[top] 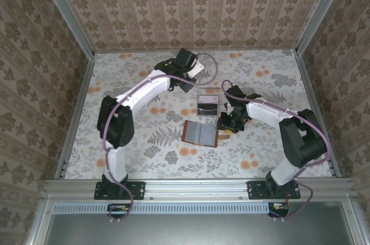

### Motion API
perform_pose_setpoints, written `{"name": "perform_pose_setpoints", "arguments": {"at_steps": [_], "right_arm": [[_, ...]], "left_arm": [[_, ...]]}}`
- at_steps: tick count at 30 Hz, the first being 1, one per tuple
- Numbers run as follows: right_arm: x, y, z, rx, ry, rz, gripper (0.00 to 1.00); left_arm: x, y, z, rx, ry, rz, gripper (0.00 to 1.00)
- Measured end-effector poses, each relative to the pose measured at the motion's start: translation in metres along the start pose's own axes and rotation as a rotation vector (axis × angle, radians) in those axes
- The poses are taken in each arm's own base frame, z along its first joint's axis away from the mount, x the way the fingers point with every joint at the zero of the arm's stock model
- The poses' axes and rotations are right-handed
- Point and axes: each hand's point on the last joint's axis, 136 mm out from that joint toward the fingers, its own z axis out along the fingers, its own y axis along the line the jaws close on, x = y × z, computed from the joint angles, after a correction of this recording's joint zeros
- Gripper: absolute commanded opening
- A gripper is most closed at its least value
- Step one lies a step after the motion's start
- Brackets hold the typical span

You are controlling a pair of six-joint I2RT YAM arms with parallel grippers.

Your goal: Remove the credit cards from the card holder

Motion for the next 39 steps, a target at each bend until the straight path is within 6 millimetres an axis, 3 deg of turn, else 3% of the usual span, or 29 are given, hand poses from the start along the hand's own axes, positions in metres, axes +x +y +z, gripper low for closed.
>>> {"name": "perform_pose_setpoints", "arguments": {"at_steps": [8, 14, 24, 33, 39], "right_arm": [[0.000, 0.004, 0.013, 0.002, 0.017, -0.015, 0.37], [-0.006, 0.016, 0.019, -0.009, 0.020, -0.039, 0.36], [-0.010, 0.035, 0.024, -0.025, 0.016, -0.078, 0.36], [-0.012, 0.039, 0.024, -0.036, 0.008, -0.086, 0.35], [-0.015, 0.033, 0.021, 0.001, -0.014, -0.081, 0.37]], "left_arm": [[0.050, 0.021, -0.035, 0.017, -0.056, -0.340, 0.32], [0.069, 0.020, -0.040, 0.079, -0.072, -0.507, 0.30], [0.082, -0.010, -0.054, 0.190, -0.063, -0.658, 0.31], [0.074, -0.076, -0.060, 0.278, -0.016, -0.604, 0.32], [0.079, -0.108, -0.050, 0.308, 0.042, -0.605, 0.32]]}}
